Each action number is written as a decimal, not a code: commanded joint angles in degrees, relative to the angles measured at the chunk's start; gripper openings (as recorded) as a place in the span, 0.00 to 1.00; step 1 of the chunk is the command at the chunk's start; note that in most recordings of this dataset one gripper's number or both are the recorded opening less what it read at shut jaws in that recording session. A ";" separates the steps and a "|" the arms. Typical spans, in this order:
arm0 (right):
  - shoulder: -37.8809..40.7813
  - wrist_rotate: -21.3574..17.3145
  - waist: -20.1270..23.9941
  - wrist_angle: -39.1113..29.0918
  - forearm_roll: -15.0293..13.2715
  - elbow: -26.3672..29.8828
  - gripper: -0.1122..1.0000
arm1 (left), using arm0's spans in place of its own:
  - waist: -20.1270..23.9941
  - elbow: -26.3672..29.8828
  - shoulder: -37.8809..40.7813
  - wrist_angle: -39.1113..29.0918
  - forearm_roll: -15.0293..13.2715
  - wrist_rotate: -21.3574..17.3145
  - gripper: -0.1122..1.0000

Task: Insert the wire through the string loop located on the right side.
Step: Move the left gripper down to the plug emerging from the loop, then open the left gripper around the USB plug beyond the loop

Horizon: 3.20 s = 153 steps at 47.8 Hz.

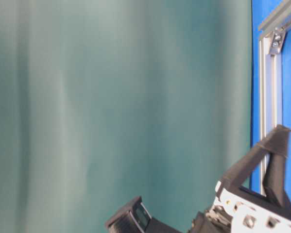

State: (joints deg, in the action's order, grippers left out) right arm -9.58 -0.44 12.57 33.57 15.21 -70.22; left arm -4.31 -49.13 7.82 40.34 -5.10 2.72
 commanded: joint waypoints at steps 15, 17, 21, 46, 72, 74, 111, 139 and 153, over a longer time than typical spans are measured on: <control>-0.35 0.09 -0.09 0.26 -0.09 0.88 0.07 | -2.81 1.05 -1.41 -1.58 0.09 1.85 0.10; -0.35 0.09 -0.09 0.26 -0.09 0.97 0.07 | -2.81 1.23 -1.32 -1.58 0.09 1.85 0.10; -0.35 0.09 -0.09 0.26 -0.09 0.88 0.07 | -2.81 1.76 -1.23 -1.67 0.09 1.85 0.10; -0.35 0.09 -0.09 0.26 -0.09 0.88 0.07 | -2.37 18.54 4.83 -11.43 0.09 1.14 0.10; -0.35 0.09 -0.09 0.09 -0.09 0.88 0.07 | -1.49 26.10 8.00 -20.39 0.09 1.05 0.10; -0.35 0.09 -0.09 0.09 -0.09 0.97 0.07 | -1.49 26.19 8.09 -20.39 0.09 1.05 0.11; -0.35 0.09 0.00 -0.09 -0.09 0.97 0.07 | -1.49 26.46 8.88 -19.42 0.09 1.32 0.91; -0.35 0.09 -0.09 -0.09 -0.09 0.97 0.07 | -1.49 26.98 14.85 -16.52 0.09 1.85 0.91; -0.35 0.09 -0.09 -0.09 -0.09 0.97 0.07 | -1.93 26.89 14.94 -16.70 0.09 1.85 0.91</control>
State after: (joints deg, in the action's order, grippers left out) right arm -9.58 -0.44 12.57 33.22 15.21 -70.14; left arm -5.98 -23.47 23.82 23.29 -5.10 4.48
